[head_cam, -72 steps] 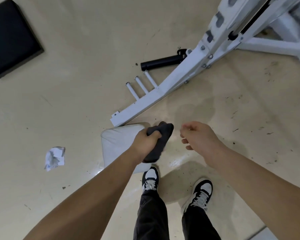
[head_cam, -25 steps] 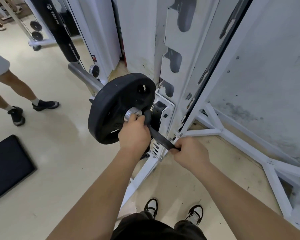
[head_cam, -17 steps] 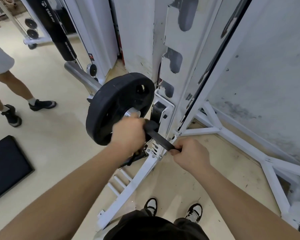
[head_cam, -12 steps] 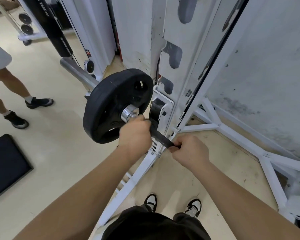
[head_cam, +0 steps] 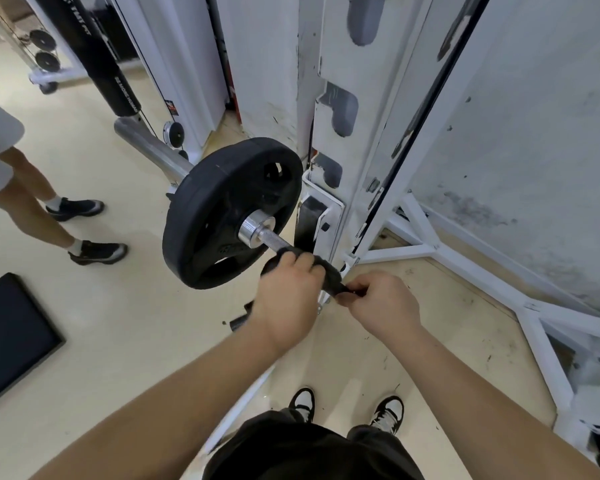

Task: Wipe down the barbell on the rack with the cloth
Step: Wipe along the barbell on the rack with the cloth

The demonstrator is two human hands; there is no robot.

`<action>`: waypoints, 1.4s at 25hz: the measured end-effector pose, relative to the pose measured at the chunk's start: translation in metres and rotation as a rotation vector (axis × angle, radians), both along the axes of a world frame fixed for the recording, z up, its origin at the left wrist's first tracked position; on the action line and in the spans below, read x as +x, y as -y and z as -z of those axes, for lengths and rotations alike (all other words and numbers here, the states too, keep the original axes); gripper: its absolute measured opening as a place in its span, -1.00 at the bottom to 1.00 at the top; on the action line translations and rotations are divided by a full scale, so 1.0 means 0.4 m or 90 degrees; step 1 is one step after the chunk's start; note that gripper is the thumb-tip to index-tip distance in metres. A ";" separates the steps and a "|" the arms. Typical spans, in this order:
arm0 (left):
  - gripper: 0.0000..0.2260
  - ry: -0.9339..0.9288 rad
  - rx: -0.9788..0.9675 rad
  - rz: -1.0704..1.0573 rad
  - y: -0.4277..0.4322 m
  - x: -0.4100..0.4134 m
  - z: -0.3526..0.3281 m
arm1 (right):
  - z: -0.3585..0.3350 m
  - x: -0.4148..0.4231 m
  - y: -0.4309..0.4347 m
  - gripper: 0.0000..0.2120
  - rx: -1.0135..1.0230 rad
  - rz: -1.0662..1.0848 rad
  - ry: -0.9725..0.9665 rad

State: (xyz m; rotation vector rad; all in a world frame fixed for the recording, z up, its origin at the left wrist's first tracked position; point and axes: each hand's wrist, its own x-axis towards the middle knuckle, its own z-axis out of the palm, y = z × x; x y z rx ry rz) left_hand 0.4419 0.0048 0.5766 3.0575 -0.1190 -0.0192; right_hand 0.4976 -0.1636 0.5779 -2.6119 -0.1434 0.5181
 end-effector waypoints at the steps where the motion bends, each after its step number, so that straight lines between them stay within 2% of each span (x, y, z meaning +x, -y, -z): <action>1: -0.74 0.006 -0.003 -0.022 -0.042 0.020 -0.005 | -0.002 0.002 0.010 -0.85 0.019 -0.003 -0.007; 3: -0.71 0.031 -0.012 -0.172 -0.126 0.072 -0.011 | -0.006 0.005 0.036 -0.82 0.020 0.000 -0.023; 5: -0.72 0.029 -0.009 -0.279 -0.107 0.072 -0.023 | -0.003 0.001 0.048 -0.79 -0.045 -0.016 -0.032; 6: -0.74 0.017 -0.014 -0.259 -0.061 0.055 -0.022 | 0.000 -0.002 0.047 -0.81 -0.072 -0.022 -0.027; 8: -0.76 -0.002 -0.038 -0.127 0.028 0.005 0.000 | 0.002 -0.008 0.039 -0.87 -0.085 -0.011 -0.012; 10: -0.77 0.012 -0.112 -0.031 0.034 -0.025 0.014 | -0.004 -0.011 0.047 -0.81 -0.058 0.003 -0.012; 11: -0.77 0.028 -0.141 -0.026 0.014 -0.016 0.009 | -0.010 -0.011 0.063 -0.74 -0.041 0.004 -0.014; 13: -0.78 0.096 -0.167 -0.112 -0.002 0.004 0.008 | -0.024 -0.015 0.111 -0.66 -0.032 -0.005 -0.035; 15: -0.74 0.107 -0.194 -0.182 0.064 0.007 0.019 | -0.026 -0.023 0.152 -0.71 -0.066 -0.007 -0.078; 16: -0.70 0.085 -0.219 -0.176 0.120 -0.003 0.032 | -0.022 -0.029 0.164 -0.74 -0.082 -0.006 -0.091; 18: -0.62 0.068 -0.213 -0.070 0.189 -0.040 0.067 | -0.011 -0.045 0.169 -0.82 -0.087 0.002 -0.085; 20: -0.55 0.084 -0.220 0.056 0.137 -0.032 0.077 | -0.007 -0.049 0.168 -0.84 -0.089 0.011 -0.068; 21: -0.53 0.069 -0.230 0.073 0.089 -0.013 0.071 | -0.008 -0.050 0.167 -0.84 -0.088 0.016 -0.069; 24: -0.62 0.122 -0.185 -0.069 0.029 0.029 0.066 | -0.011 -0.046 0.167 -0.83 -0.093 0.015 -0.077; 26: -0.66 0.117 -0.180 -0.085 0.127 0.006 0.076 | -0.012 -0.046 0.167 -0.84 -0.090 0.021 -0.077; 28: -0.62 0.069 -0.164 0.063 0.233 -0.040 0.092 | -0.007 -0.049 0.173 -0.81 -0.083 0.031 -0.065; 29: -0.61 0.070 -0.147 0.139 0.238 -0.043 0.094 | -0.005 -0.052 0.177 -0.78 -0.080 0.034 -0.058; 30: -0.61 0.077 -0.141 0.160 0.203 -0.023 0.091 | -0.003 -0.057 0.180 -0.77 -0.075 0.035 -0.054; 31: -0.64 0.082 -0.144 0.136 0.151 0.007 0.083 | -0.003 -0.063 0.180 -0.78 -0.066 0.037 -0.051; 33: -0.69 0.122 -0.120 -0.017 0.063 0.052 0.082 | -0.002 -0.072 0.176 -0.83 -0.054 0.035 -0.045; 35: -0.65 0.130 -0.125 -0.095 0.084 0.032 0.097 | -0.003 -0.073 0.170 -0.87 -0.057 0.039 -0.039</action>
